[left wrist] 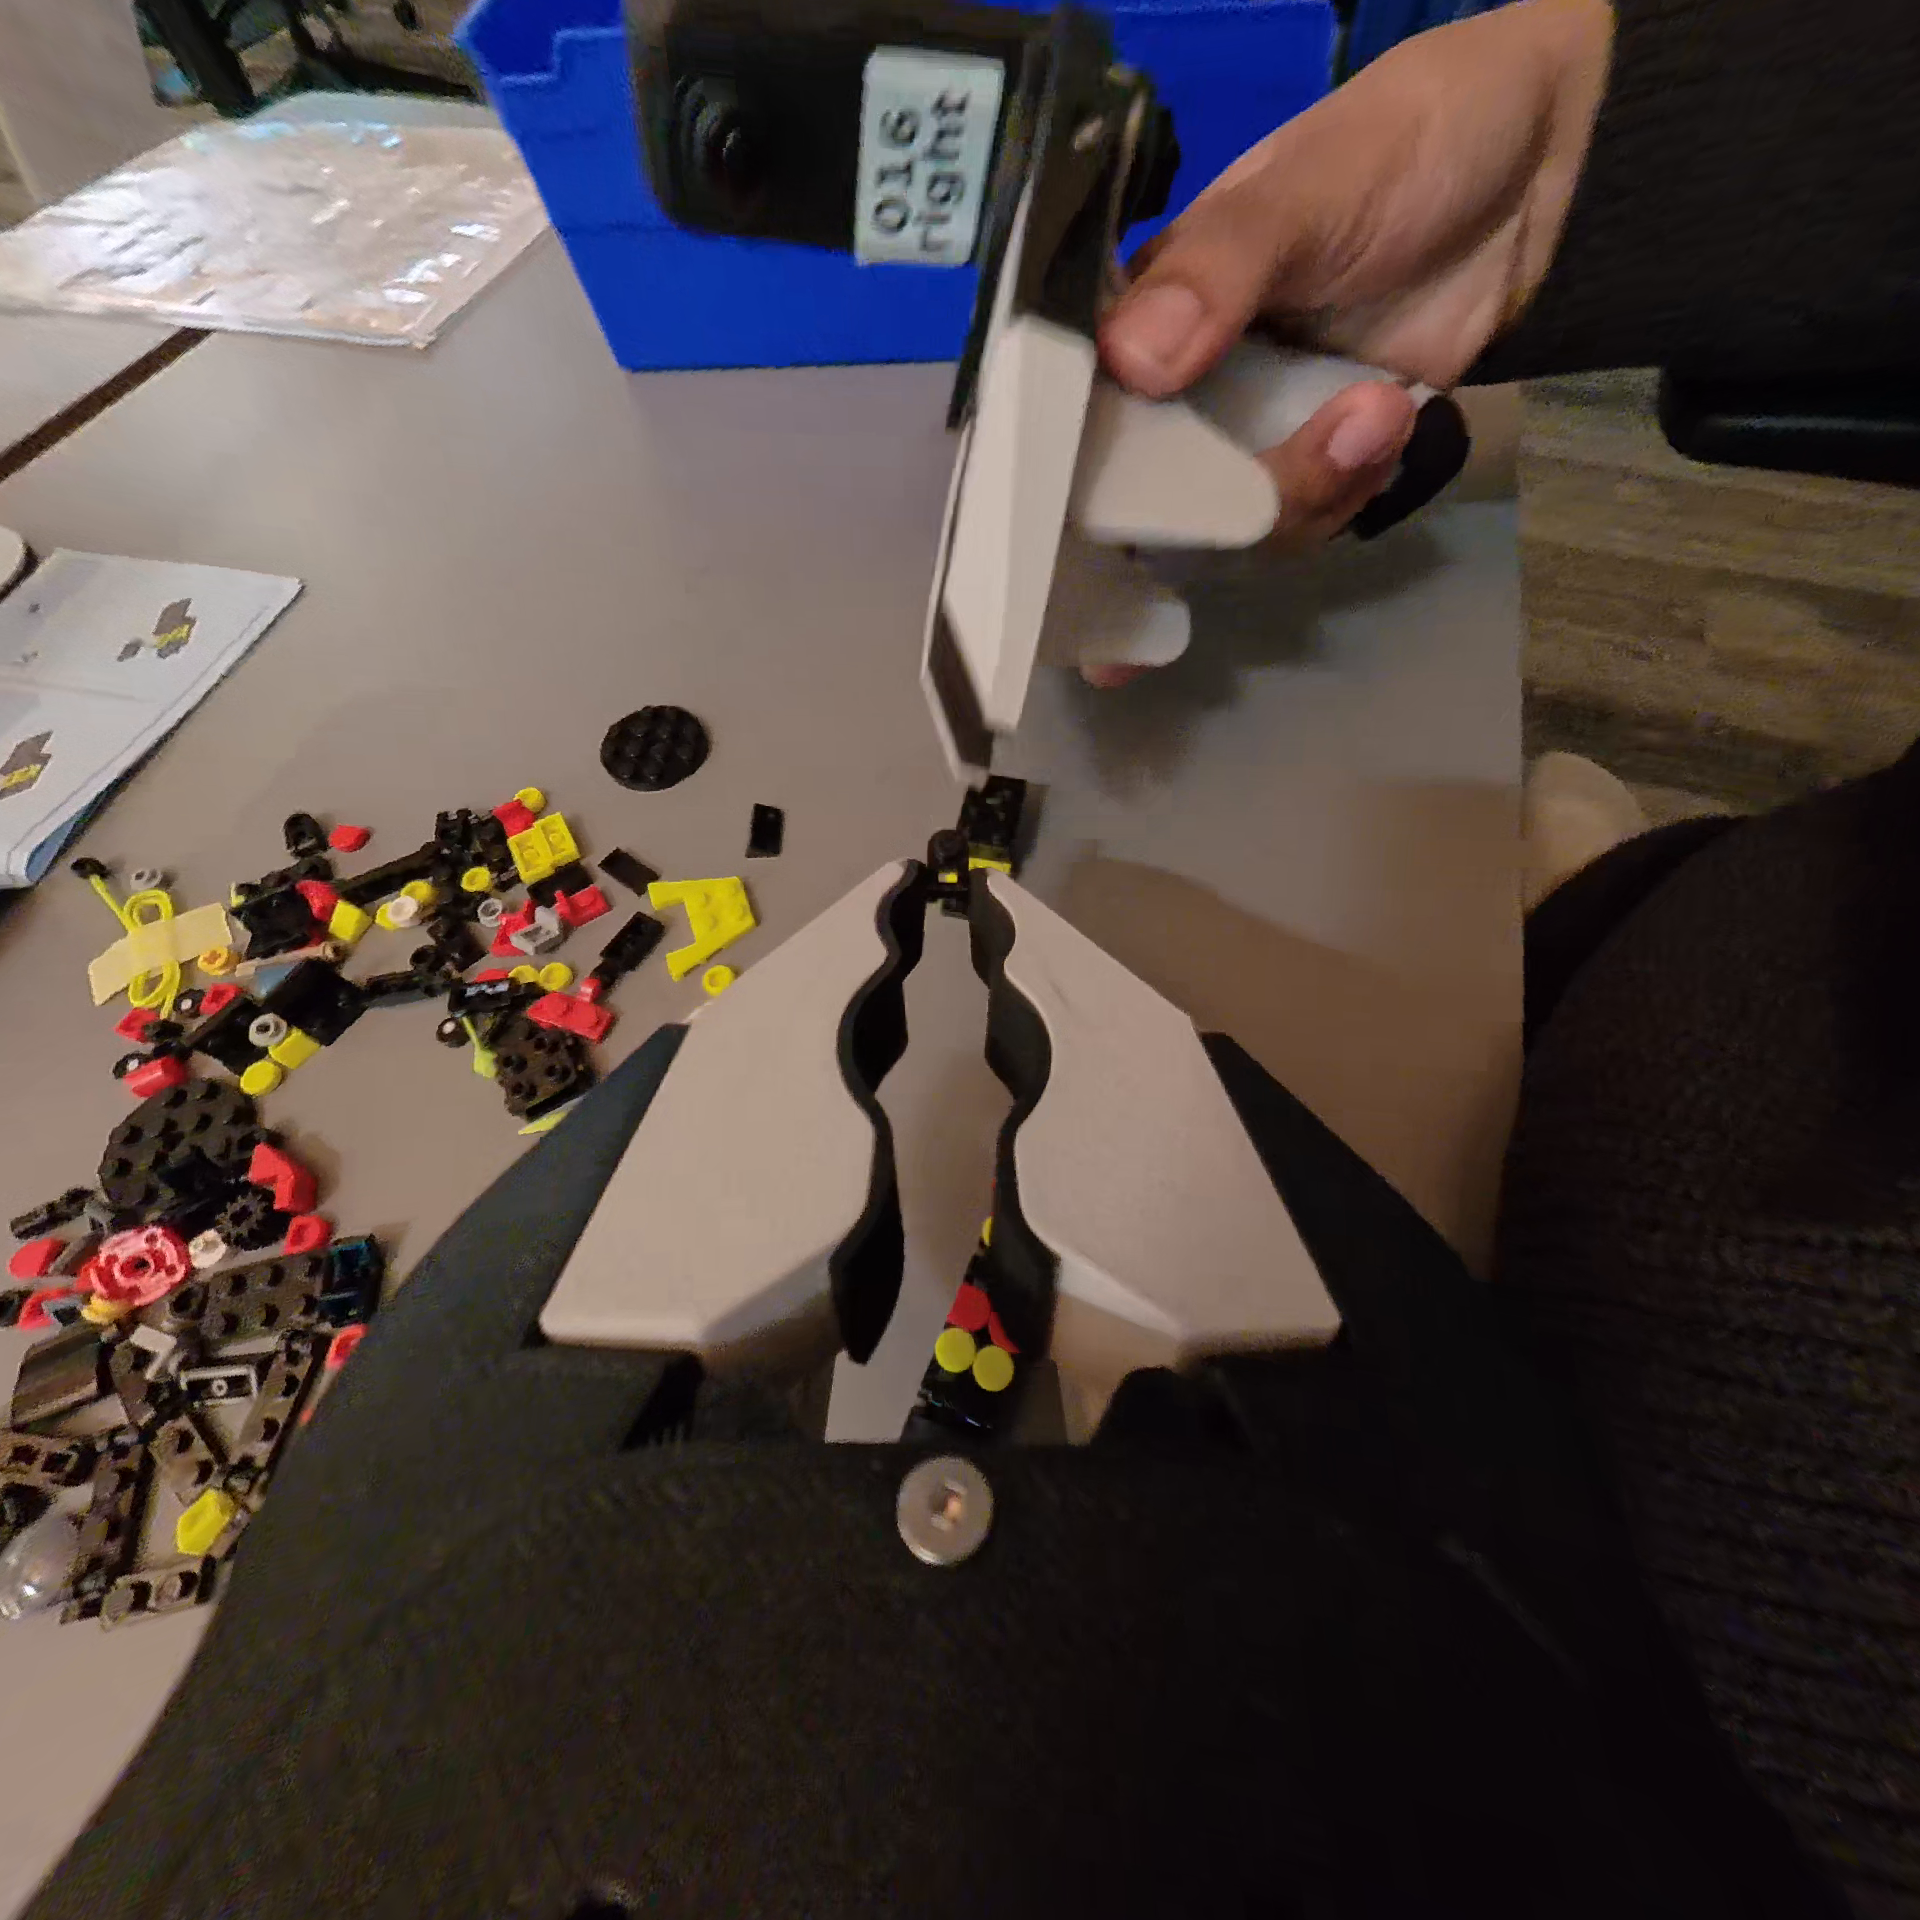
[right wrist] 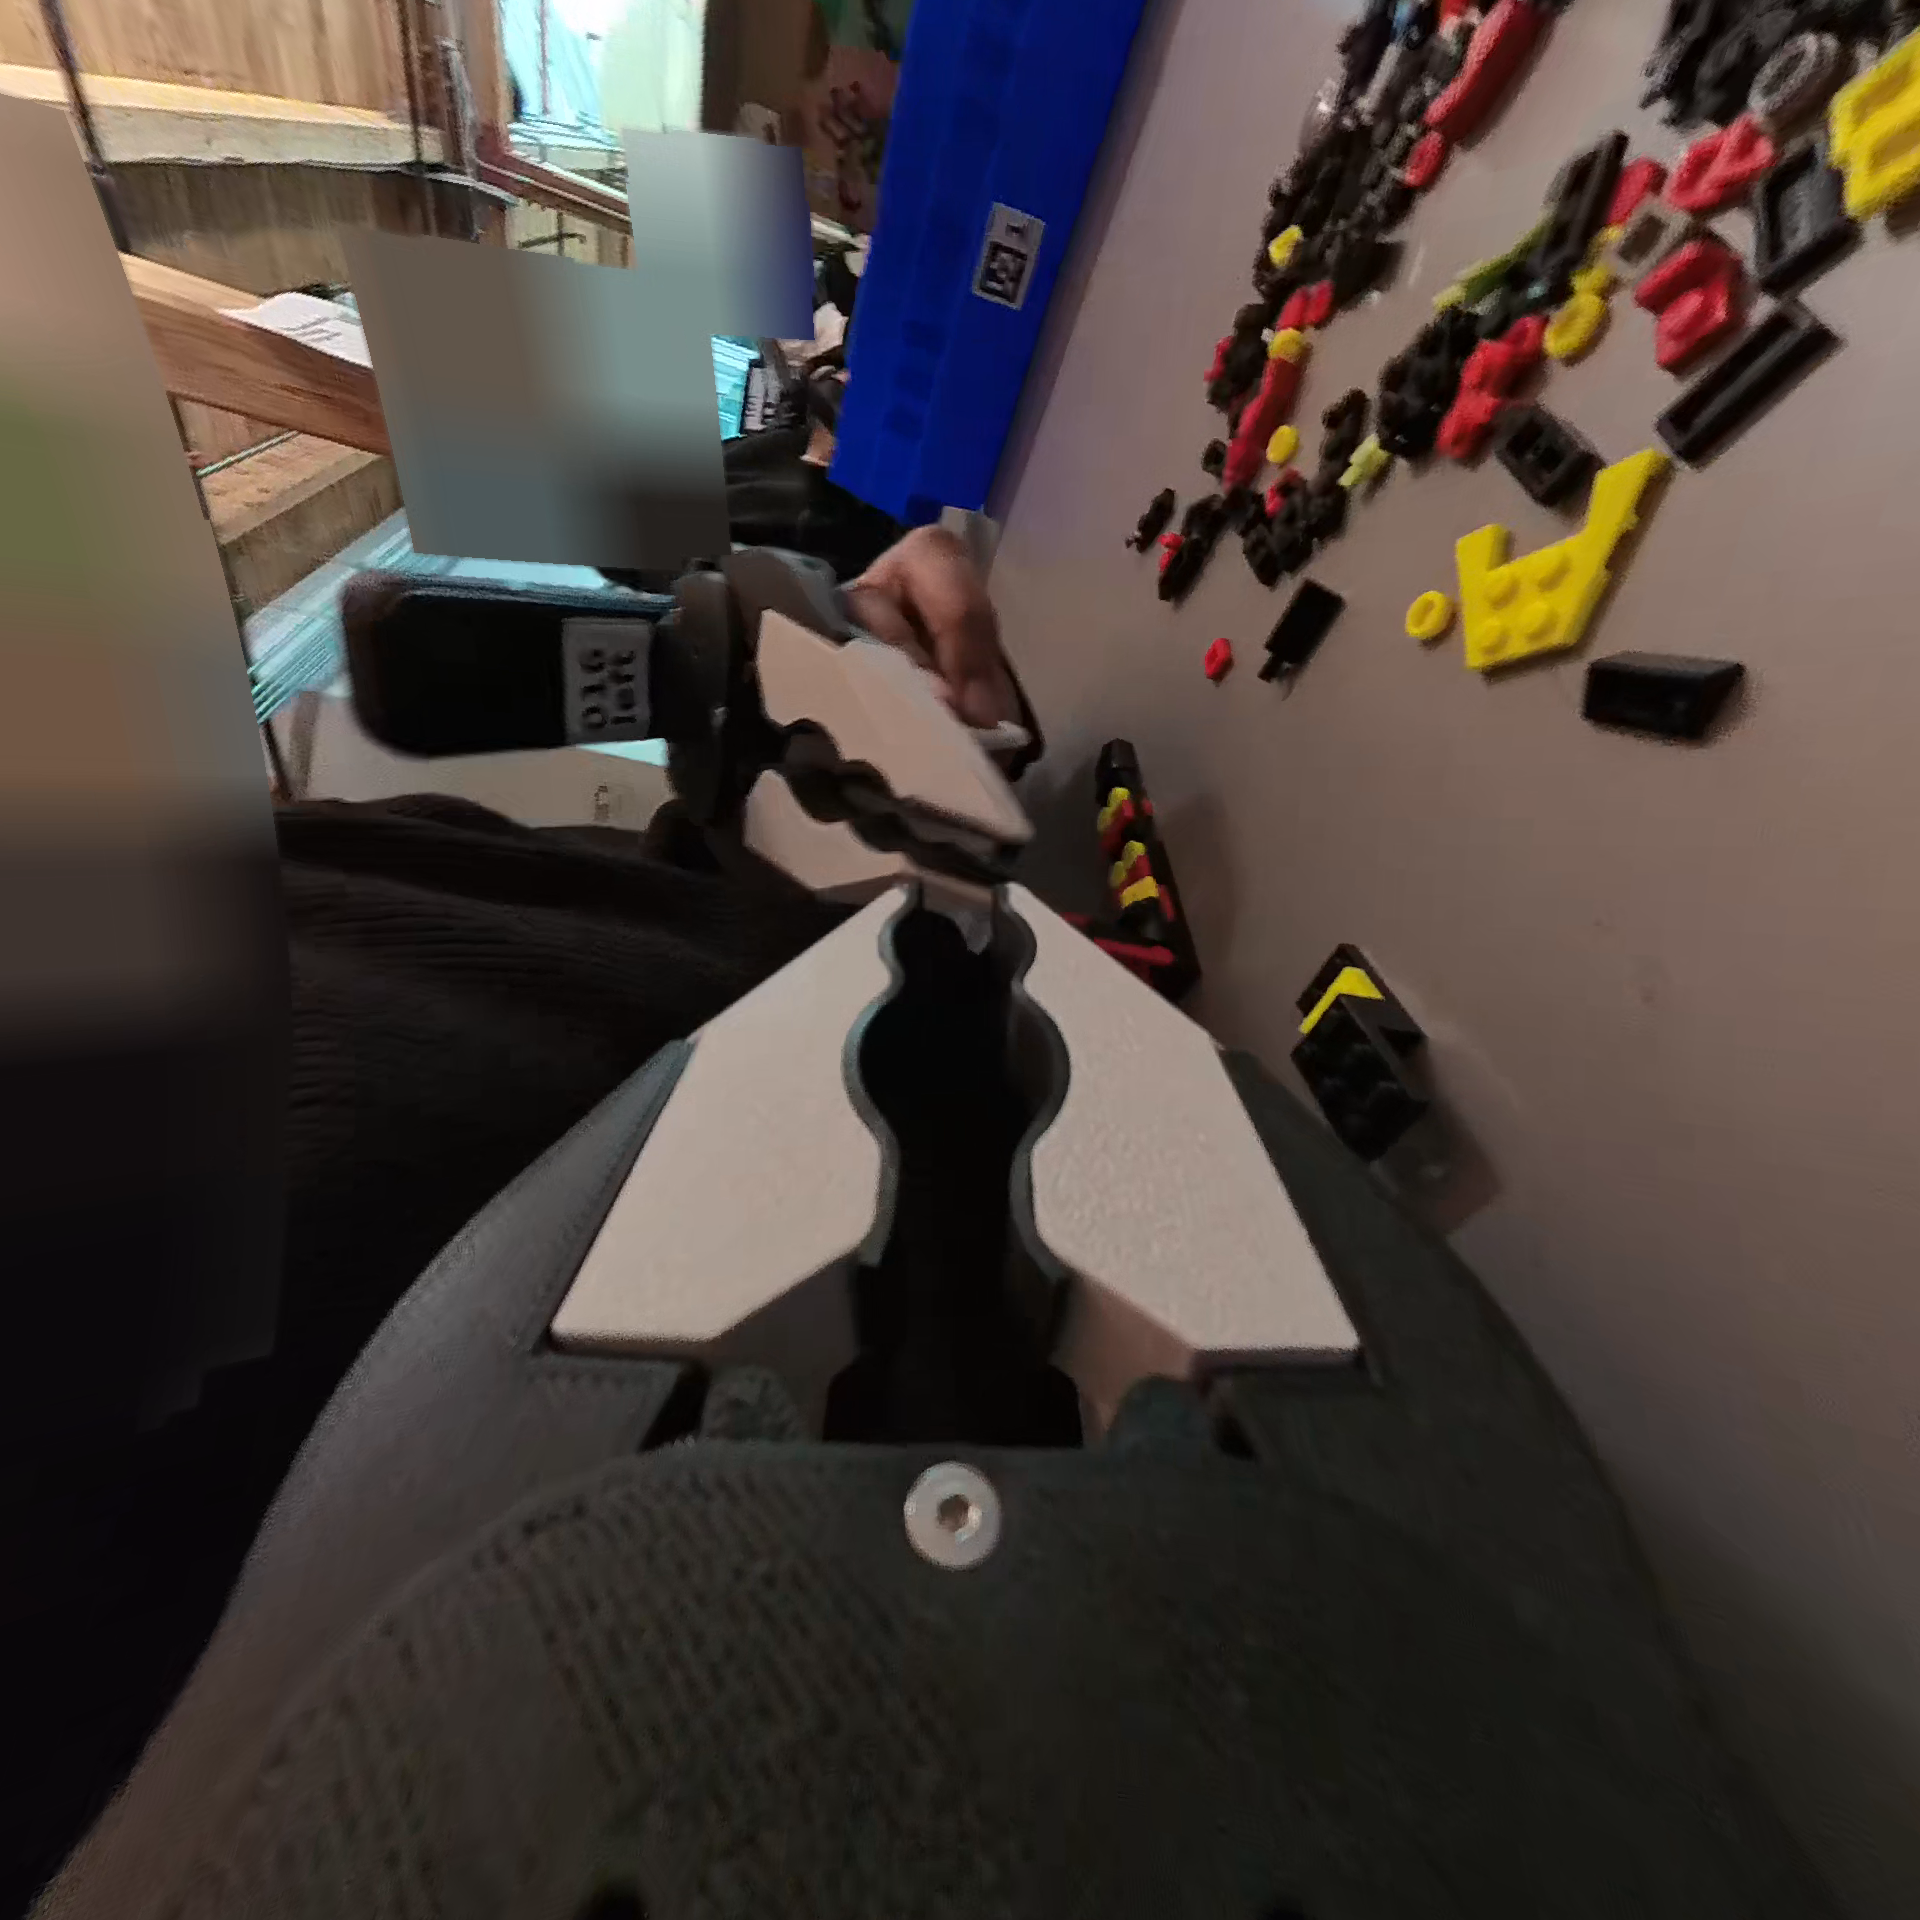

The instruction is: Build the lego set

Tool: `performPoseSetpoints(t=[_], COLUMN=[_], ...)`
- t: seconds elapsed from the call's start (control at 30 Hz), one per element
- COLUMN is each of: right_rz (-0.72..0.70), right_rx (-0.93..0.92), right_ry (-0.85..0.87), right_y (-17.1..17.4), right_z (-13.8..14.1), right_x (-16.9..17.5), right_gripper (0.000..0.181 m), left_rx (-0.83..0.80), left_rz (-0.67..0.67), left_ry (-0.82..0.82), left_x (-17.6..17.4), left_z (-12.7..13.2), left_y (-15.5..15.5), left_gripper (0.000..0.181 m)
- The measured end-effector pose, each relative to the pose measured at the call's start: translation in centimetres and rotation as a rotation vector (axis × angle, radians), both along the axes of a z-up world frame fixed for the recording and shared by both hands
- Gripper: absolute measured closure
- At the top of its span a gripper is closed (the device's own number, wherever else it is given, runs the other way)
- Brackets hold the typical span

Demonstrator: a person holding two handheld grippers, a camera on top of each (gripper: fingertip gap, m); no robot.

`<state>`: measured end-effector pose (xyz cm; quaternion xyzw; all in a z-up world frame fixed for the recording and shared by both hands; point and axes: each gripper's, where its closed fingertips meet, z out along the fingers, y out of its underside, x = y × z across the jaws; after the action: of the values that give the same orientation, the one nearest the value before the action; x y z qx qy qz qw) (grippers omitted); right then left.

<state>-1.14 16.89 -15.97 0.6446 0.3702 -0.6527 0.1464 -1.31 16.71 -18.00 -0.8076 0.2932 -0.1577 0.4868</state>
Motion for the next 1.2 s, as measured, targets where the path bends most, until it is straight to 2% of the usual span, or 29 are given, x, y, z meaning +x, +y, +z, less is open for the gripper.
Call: performPoseSetpoints(t=[0.07,0.1,0.17,0.23,0.3,0.37,0.5,0.73,0.83,1.0,1.2], right_rz=[-0.044,-0.077,-0.154,-0.217,-0.225,-0.22,-0.222,-0.251,-0.222,-0.126,-0.068], right_rx=[0.066,0.159,0.454,0.754,0.942,1.043,1.083,1.054,1.044,1.186,1.255], right_ry=[0.069,0.086,0.066,0.019,-0.012,-0.049,-0.113,-0.036,-0.027,-0.091,-0.082], right_y=[1.4,2.3,4.4,6.0,5.9,5.1,3.8,4.2,3.6,2.9,1.8], right_z=[1.4,1.5,0.4,-0.7,-1.5,-2.5,-4.1,-3.2,-3.6,-5.4,-5.6], right_x=[0.7,1.0,1.5,2.1,2.7,3.1,3.6,2.4,1.8,1.7,1.1], right_gripper=[0.176,0.181,0.181,0.164,0.168,0.169,0.169,0.181,0.181,0.181,0.181], left_rx=[-0.042,-0.074,-0.166,-0.235,-0.271,-0.31,-0.374,-0.423,-0.432,-0.43,-0.429], left_rz=[0.028,0.031,-0.005,-0.051,-0.084,-0.125,-0.186,-0.216,-0.217,-0.212,-0.198], left_ry=[-0.031,-0.053,-0.079,-0.029,0.041,0.063,0.062,-0.008,-0.025,0.002,0.006], left_x=[-0.3,-0.2,0.4,0.7,0.7,1.0,1.6,1.8,2.0,1.9,1.7], left_z=[-0.1,-0.3,-1.1,-2.3,-3.4,-4.2,-5.3,-5.2,-5.1,-5.4,-5.5], left_y=[0.5,0.8,1.0,1.3,2.0,2.3,2.2,1.6,1.5,1.3,1.4], left_gripper=[0.174,0.175,0.175,0.174,0.174,0.174,0.174,0.175,0.175,0.174,0.174])
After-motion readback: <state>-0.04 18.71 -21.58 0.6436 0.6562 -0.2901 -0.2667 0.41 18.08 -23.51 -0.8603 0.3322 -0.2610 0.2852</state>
